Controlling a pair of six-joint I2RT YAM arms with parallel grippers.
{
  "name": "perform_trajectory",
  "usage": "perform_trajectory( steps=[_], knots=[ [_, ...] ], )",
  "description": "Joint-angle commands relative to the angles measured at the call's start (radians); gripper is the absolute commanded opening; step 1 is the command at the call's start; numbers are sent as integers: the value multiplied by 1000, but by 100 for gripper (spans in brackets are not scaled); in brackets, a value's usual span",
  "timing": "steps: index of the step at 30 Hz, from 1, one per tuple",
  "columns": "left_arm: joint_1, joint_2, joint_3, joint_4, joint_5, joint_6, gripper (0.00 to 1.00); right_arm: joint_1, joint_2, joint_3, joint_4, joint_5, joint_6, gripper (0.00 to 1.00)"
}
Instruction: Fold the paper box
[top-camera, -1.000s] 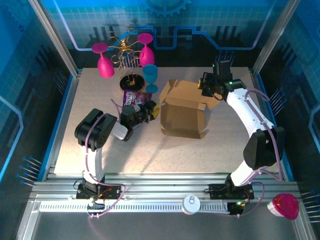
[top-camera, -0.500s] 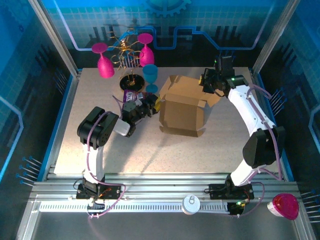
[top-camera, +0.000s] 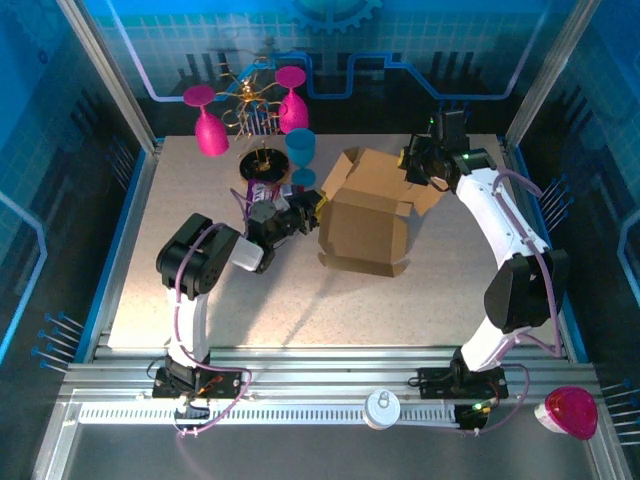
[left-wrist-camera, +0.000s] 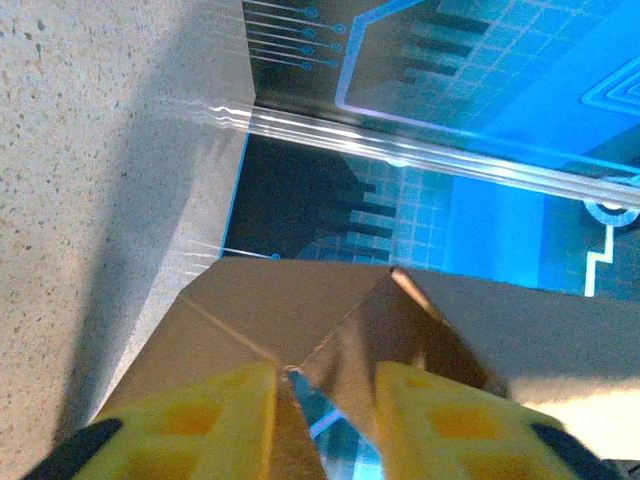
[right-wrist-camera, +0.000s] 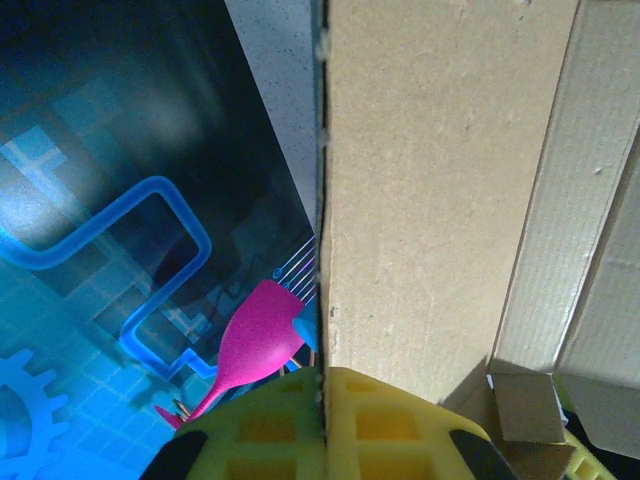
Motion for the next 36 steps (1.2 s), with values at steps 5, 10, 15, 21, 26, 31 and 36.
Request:
perform_trajectory(
  steps=[5, 10, 15, 21, 26, 31, 36],
  knots=[
    [-22, -14, 12, 45, 49, 96, 26, -15, 8, 13, 19, -21, 26, 0],
    [-22, -48, -4, -23, 60, 157, 27, -15, 4, 5, 20, -21, 2, 0],
    [-17, -148, -39, -246, 82, 275, 37, 4, -19, -44, 25, 0, -63, 0],
    [9, -351, -159, -607, 83, 432, 62, 37, -37, -166, 156, 66, -115, 0],
    [39, -508, -173, -930, 114, 625, 61, 64, -15, -200, 254, 77, -178, 0],
    [123, -600, -178, -1052, 95, 687, 51, 116, -32, -329, 469, 113, -250, 0],
    [169, -594, -126, -1090, 95, 723, 49, 152, -33, -436, 633, 123, -289, 0]
  ],
)
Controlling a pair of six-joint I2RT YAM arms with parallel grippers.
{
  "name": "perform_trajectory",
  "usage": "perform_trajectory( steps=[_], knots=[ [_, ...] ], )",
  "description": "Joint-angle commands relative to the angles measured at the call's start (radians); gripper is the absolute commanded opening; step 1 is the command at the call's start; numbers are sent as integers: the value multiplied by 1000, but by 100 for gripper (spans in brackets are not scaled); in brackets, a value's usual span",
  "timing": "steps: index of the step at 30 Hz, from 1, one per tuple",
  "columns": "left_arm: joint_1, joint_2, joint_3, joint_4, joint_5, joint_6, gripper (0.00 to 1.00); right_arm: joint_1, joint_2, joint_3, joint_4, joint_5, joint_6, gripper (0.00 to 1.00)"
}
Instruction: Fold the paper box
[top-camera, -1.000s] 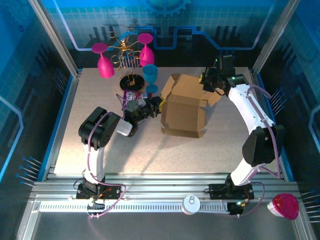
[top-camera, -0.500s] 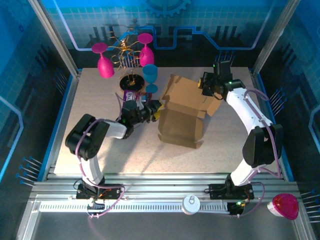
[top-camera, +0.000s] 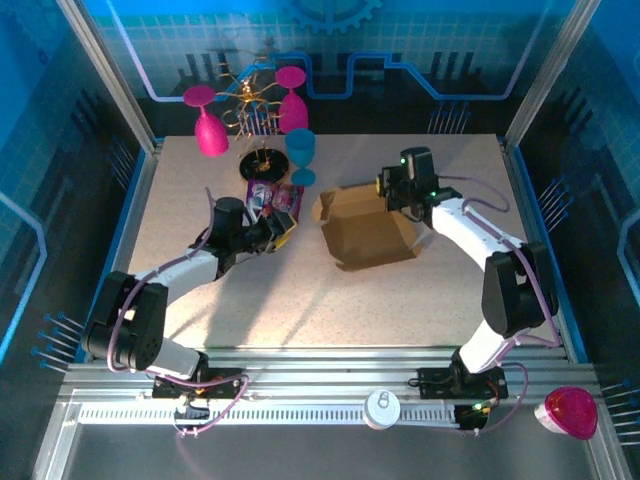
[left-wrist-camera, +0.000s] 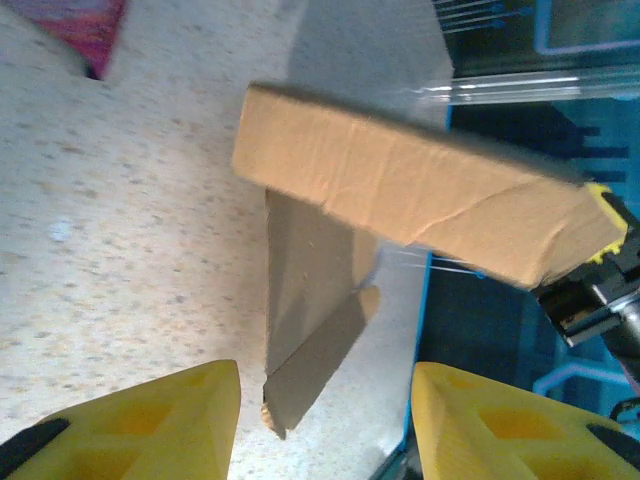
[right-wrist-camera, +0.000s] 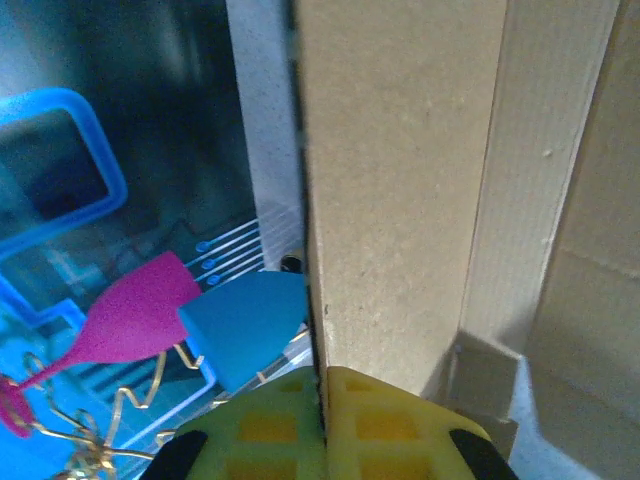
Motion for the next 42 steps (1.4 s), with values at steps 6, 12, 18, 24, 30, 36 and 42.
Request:
perform_trajectory(
  steps=[6, 12, 18, 24, 30, 36, 42],
  knots=[
    [40, 25, 64, -65, 17, 89, 48, 43, 2, -81, 195, 19, -63, 0],
    [40, 71, 126, -116, 51, 212, 46, 42, 13, -92, 179, -4, -76, 0],
    [15, 132, 182, -141, 101, 492, 43, 46, 12, -90, 163, -21, -120, 0],
    [-63, 143, 185, -108, 100, 781, 50, 55, 1, -102, 169, -17, -147, 0],
    [-95, 128, 133, -58, 17, 915, 57, 69, 0, -89, 154, -25, -174, 0],
    [-95, 75, 71, -45, 1, 945, 57, 98, -12, -100, 151, -10, -236, 0],
    [-96, 57, 6, -28, 8, 944, 56, 119, -25, -163, 225, -1, -254, 0]
  ],
)
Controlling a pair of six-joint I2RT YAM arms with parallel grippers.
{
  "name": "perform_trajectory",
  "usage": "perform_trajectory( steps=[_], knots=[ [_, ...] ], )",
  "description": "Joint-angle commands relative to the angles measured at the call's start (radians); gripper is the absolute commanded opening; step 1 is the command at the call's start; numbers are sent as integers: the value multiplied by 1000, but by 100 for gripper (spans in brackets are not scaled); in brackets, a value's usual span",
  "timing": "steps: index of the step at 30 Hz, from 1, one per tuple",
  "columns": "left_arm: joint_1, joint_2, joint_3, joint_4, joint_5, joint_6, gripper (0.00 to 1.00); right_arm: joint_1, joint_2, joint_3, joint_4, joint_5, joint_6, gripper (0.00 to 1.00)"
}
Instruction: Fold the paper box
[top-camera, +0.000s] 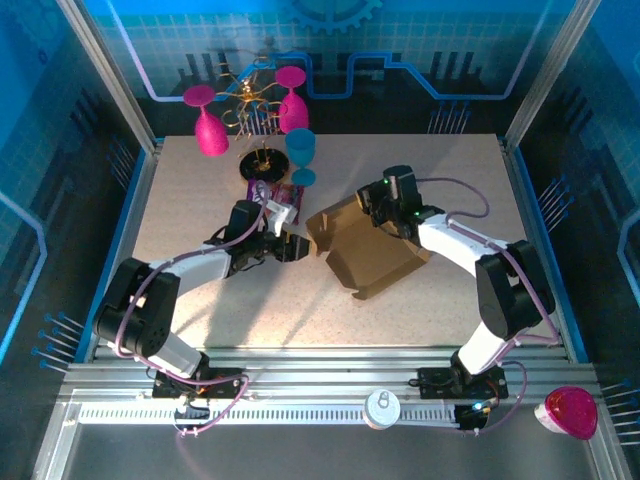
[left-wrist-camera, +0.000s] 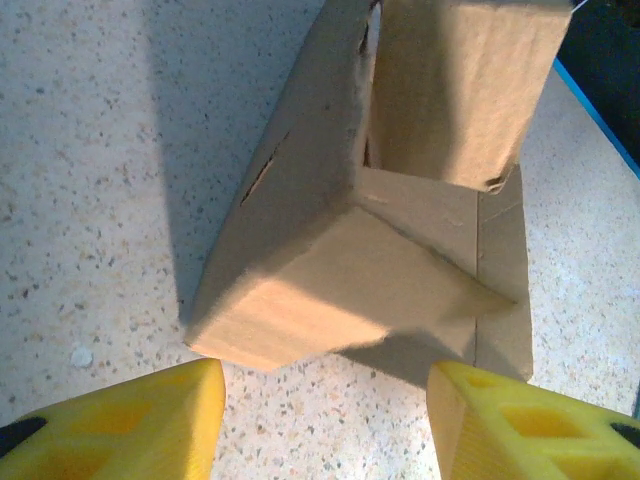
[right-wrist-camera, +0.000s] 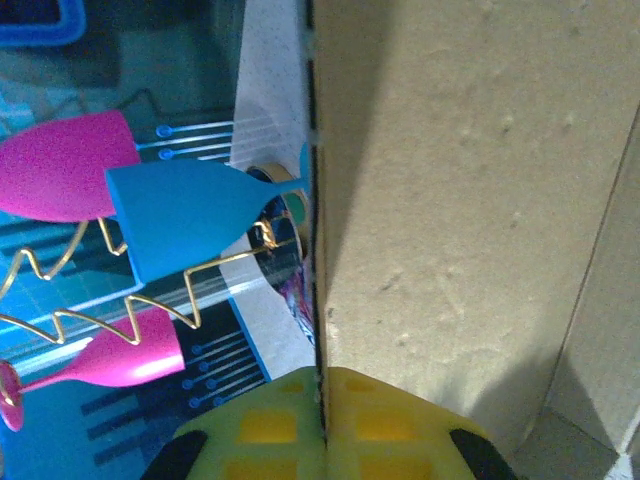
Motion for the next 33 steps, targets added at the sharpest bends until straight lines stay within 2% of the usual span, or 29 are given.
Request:
perform_trajectory(
  steps=[1, 8, 17, 23, 29, 33],
  knots=[
    [0, -27, -32, 36, -11, 33, 56, 22, -26, -35, 32, 16, -46, 0],
    [-16, -27, -60, 57, -22, 30, 55, 29, -37, -85, 73, 11, -58, 0],
    [-39, 13, -22, 72, -45, 50, 53, 27, -17, -57, 76, -3, -49, 0],
    [-56, 24, 13, 54, -32, 107, 51, 20, -9, -54, 101, -28, -38, 0],
    [-56, 70, 43, 62, -1, 137, 41, 16, -20, -53, 107, -40, -30, 0],
    [-63, 68, 47, 74, 26, 132, 39, 12, -28, -54, 102, -38, -24, 0]
  ],
)
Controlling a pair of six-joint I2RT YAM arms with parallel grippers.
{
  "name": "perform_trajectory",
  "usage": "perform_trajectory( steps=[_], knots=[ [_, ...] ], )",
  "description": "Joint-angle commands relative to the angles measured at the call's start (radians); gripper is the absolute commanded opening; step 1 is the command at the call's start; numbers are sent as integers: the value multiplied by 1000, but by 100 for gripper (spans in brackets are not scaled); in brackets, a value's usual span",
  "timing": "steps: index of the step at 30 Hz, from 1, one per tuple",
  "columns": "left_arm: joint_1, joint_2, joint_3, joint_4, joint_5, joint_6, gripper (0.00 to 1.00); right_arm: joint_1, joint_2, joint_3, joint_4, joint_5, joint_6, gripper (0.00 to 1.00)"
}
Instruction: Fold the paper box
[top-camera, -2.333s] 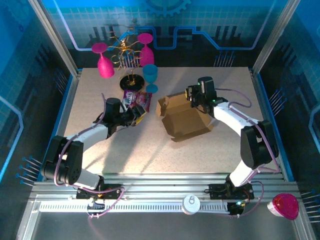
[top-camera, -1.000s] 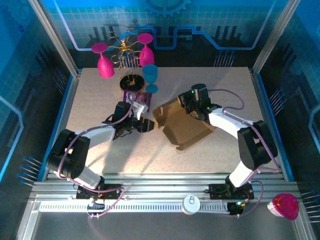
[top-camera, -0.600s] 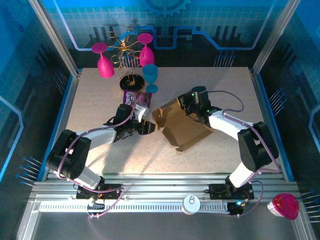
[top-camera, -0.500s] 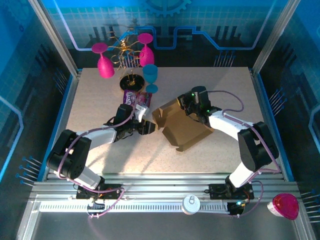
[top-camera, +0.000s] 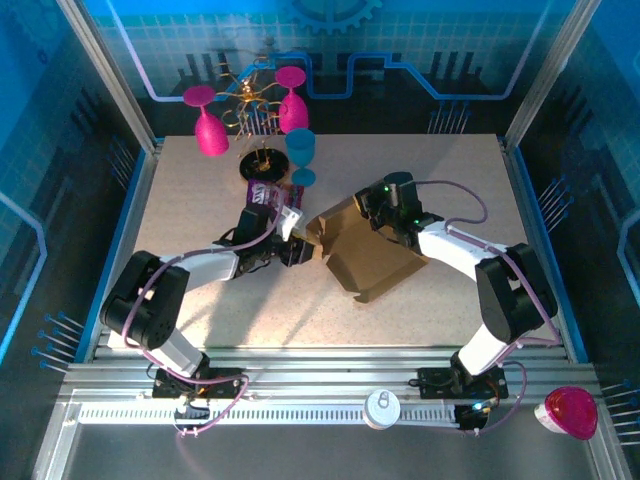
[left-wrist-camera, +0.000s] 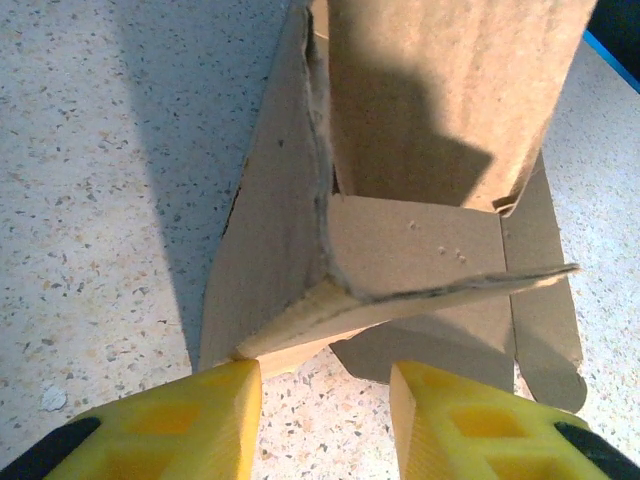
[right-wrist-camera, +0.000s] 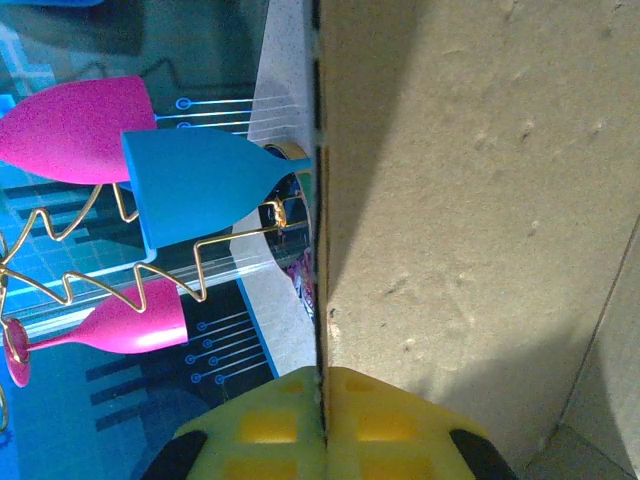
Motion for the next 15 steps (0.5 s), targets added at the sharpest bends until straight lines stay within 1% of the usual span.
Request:
perform_trajectory(
  steps=[1, 8, 15],
  knots=[
    [-16, 6, 30, 28, 54, 30, 39, -2, -6, 10, 5, -22, 7, 0],
    [-28, 40, 51, 45, 44, 17, 37, -3, -7, 5, 11, -16, 18, 0],
    [-56, 76, 56, 130, -36, -58, 37, 0, -3, -1, 34, -17, 19, 0]
  ],
)
